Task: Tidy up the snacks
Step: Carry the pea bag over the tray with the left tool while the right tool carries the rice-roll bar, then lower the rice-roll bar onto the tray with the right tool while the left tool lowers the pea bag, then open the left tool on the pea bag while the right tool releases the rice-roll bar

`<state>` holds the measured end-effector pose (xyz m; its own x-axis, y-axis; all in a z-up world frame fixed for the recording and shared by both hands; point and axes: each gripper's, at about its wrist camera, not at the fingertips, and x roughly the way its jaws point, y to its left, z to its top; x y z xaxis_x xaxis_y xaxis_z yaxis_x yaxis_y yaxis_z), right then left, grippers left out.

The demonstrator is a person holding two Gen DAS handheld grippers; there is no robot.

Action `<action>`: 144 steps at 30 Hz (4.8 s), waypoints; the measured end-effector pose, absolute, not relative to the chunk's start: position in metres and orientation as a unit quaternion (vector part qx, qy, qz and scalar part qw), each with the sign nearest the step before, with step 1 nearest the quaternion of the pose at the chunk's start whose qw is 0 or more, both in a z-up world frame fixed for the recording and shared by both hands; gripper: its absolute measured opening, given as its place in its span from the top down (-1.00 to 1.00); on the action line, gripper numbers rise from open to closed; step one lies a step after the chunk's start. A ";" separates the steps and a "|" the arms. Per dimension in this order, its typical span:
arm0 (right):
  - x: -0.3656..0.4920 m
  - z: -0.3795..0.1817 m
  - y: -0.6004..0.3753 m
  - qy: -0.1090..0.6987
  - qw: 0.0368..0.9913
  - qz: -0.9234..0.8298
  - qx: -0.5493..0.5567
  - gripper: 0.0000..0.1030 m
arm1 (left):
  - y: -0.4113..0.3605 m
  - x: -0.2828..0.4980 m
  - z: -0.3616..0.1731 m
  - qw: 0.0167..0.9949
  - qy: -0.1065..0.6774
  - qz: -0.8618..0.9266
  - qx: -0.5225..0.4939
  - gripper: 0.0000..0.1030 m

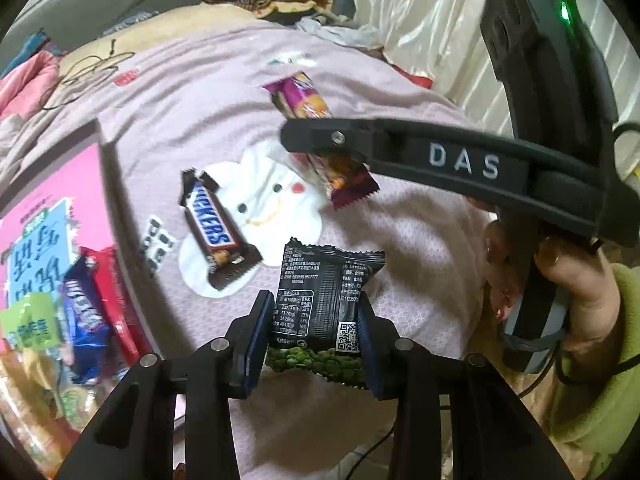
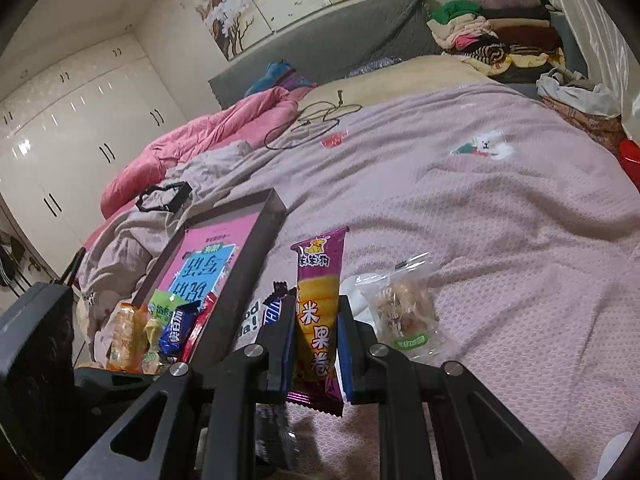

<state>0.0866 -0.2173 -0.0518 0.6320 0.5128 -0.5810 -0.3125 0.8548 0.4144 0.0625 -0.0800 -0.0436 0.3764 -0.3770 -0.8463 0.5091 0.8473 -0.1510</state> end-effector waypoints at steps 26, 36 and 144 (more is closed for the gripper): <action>0.057 -0.025 -0.175 0.329 0.891 0.278 0.142 0.64 | -0.007 0.050 -0.007 0.871 0.453 -0.188 0.020 0.21; 0.046 -0.022 -0.138 0.333 0.883 0.309 0.119 0.64 | 0.026 0.052 -0.002 0.884 0.444 -0.145 0.010 0.21; 0.051 -0.041 -0.061 0.377 0.876 0.298 0.037 0.14 | 0.096 0.054 -0.010 0.900 0.429 -0.069 -0.029 0.08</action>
<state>0.0505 -0.0615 -0.0407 0.5377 0.5501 -0.6390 -0.4935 0.8198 0.2905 0.0538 0.0957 -0.0102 0.6218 -0.1478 -0.7691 0.0988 0.9890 -0.1102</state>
